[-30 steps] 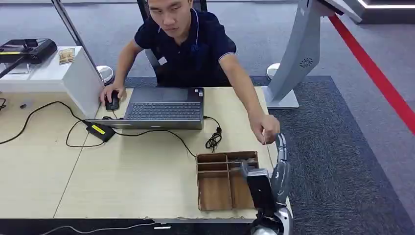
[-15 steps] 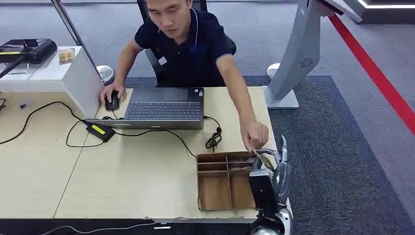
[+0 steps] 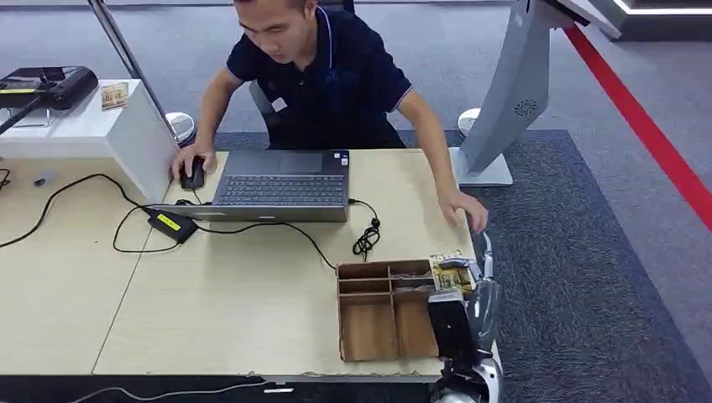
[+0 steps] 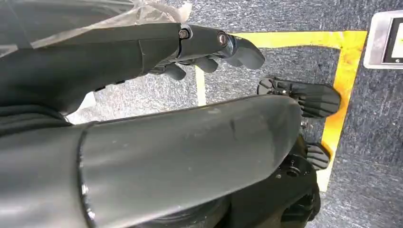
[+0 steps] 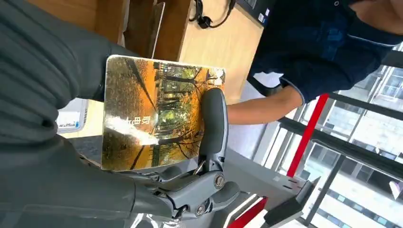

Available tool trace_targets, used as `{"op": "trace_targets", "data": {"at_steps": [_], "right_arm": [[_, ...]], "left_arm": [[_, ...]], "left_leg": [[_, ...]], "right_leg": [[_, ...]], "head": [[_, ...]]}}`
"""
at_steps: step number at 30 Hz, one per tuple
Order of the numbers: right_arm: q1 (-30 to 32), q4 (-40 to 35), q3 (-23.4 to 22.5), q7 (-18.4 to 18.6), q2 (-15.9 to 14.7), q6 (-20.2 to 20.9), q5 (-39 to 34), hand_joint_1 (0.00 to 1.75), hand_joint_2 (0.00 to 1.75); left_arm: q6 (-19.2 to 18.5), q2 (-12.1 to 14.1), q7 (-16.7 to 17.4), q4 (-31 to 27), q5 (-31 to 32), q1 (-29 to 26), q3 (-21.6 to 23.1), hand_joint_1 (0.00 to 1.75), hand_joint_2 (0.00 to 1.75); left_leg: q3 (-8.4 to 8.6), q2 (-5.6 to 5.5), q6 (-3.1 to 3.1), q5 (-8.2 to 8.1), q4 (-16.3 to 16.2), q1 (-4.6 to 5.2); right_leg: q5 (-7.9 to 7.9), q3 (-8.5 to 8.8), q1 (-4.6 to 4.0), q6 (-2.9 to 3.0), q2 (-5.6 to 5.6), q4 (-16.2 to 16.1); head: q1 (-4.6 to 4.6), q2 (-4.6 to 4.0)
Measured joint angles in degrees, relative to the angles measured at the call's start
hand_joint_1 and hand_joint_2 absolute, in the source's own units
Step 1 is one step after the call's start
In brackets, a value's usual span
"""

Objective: Pass the card to the sensor for recognition and then transmit it.

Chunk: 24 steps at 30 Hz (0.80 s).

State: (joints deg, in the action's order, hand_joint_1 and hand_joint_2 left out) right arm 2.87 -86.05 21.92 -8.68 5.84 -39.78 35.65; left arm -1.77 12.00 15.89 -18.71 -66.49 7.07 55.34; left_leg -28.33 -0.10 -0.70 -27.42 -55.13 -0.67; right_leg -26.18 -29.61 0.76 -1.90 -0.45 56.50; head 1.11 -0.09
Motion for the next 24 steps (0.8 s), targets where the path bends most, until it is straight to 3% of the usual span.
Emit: {"op": "trace_targets", "data": {"at_steps": [16, 24], "right_arm": [[0.21, 1.26, -0.11, 1.49, -0.59, 0.00, 2.08, 1.75, 1.75], [-1.01, 12.62, -8.20, -0.57, -0.48, -0.02, 8.86, 1.75, 1.75]], "left_arm": [[0.09, 0.00, 0.00, 0.00, -0.09, 0.00, 0.00, 0.00, 0.00], [-0.09, 0.15, 0.00, 0.00, 0.42, 0.00, 0.04, 0.00, 0.00]], "left_leg": [[0.00, 0.00, 0.00, 0.00, 0.00, 0.00], [-0.01, -0.01, 0.00, 0.00, 0.00, 0.01]], "right_leg": [[0.00, -0.02, 0.00, 0.00, 0.00, 0.00], [0.00, -0.02, 0.01, 0.00, 0.00, -0.02]], "head": [[0.00, 0.00], [0.00, 0.00]]}}
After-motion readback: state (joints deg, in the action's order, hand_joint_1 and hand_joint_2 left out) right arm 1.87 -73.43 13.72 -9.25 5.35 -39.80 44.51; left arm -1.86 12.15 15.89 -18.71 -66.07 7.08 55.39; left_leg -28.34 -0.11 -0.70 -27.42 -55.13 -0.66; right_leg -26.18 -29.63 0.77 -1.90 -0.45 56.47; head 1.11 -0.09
